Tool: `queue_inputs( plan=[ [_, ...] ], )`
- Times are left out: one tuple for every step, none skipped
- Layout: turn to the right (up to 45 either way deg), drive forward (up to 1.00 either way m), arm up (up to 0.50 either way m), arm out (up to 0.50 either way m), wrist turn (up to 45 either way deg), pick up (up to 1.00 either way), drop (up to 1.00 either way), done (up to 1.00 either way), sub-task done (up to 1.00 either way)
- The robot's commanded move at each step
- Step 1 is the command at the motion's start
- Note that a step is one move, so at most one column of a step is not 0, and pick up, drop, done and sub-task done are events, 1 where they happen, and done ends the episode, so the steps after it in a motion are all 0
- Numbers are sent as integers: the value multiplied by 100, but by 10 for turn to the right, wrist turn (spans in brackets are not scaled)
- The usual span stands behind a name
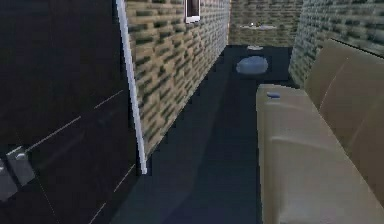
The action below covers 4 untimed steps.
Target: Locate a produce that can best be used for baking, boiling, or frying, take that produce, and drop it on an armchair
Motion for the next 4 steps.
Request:
queue_inputs(
  plan=[
    [-60, 0, 0, 0, 0, 0, 0, 0, 0],
    [0, 70, 0, 0, 0, 0, 0, 0, 0],
    [180, 0, 0, 0, 0, 0, 0, 0, 0],
    [0, 100, 0, 0, 0, 0, 0, 0, 0]
  ],
)
